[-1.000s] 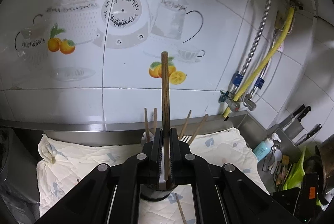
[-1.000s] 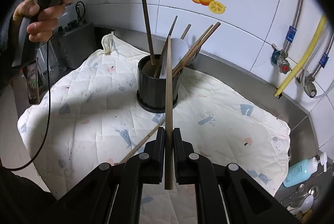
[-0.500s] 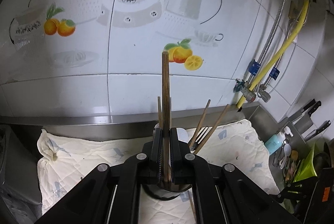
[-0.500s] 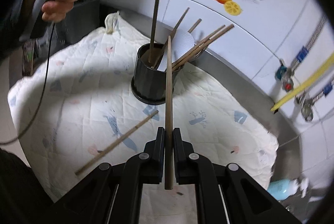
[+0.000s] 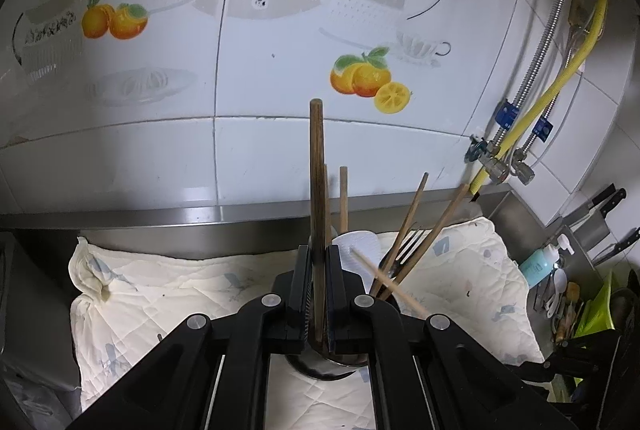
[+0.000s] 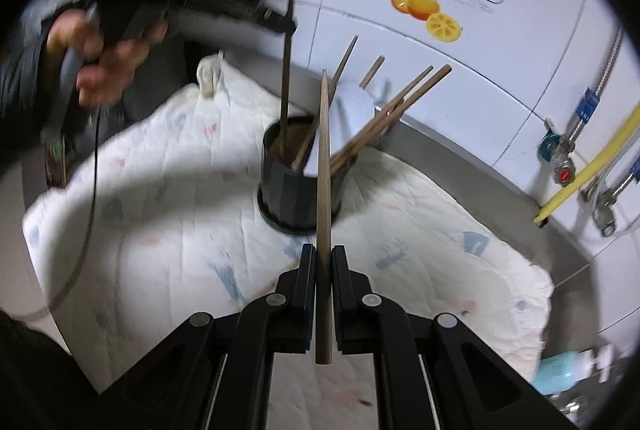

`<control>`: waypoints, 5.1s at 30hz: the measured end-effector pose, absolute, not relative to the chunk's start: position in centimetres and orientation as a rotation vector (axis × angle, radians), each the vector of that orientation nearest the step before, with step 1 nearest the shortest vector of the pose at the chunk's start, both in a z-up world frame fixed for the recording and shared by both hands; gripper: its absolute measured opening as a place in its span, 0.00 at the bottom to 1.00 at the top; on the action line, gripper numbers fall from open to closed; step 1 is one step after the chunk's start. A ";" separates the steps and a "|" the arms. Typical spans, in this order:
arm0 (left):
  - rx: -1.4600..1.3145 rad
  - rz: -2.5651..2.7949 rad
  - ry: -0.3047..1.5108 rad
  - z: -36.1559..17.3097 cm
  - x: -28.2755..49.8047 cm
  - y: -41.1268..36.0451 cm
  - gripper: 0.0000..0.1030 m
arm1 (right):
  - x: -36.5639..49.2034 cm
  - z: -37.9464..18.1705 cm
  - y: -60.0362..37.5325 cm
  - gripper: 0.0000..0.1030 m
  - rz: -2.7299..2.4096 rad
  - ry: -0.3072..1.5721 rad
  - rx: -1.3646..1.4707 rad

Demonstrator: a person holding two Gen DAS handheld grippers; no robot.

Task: Organize utensils
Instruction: 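Lift the chopsticks upright above the black holder with both tools, then lower the chopstick into the holder with the right tool while the left tool lowers its chopsticks, then open both tools to release the chopsticks into the holder, then close the right tool on the last loose chopstick beside the holder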

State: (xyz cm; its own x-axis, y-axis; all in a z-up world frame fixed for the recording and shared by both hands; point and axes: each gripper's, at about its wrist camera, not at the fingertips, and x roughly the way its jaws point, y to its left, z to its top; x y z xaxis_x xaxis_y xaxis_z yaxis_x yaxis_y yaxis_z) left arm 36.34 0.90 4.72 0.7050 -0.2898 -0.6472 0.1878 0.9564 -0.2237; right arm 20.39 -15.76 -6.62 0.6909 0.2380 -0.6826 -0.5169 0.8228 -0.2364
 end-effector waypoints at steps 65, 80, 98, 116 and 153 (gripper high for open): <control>-0.152 -0.243 0.831 0.7 39.4 1.0 0.06 | 32.6 -11.0 -14.0 0.10 0.577 0.677 0.021; -0.174 -0.246 0.851 0.0 39.1 1.5 0.06 | 33.1 -11.2 -13.1 0.10 0.600 0.760 0.034; -0.226 -0.268 0.871 0.2 39.5 2.6 0.08 | 33.8 -11.2 -10.3 0.10 0.564 0.907 -0.193; -0.238 -0.268 0.877 0.2 38.7 3.6 0.08 | 34.5 -11.8 -8.8 0.10 0.545 0.945 -0.223; -0.256 -0.345 0.951 -2.6 34.3 2.2 0.08 | 27.0 -9.0 -14.8 0.14 0.435 0.852 -0.083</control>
State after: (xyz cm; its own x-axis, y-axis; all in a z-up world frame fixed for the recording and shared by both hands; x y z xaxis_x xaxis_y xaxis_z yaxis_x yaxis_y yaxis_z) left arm 34.29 2.23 -2.59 0.5333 -0.3972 -0.7469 0.1750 0.9156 -0.3620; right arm 26.98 -14.85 -8.96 0.5768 0.3384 -0.7435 -0.4040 0.9092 0.1005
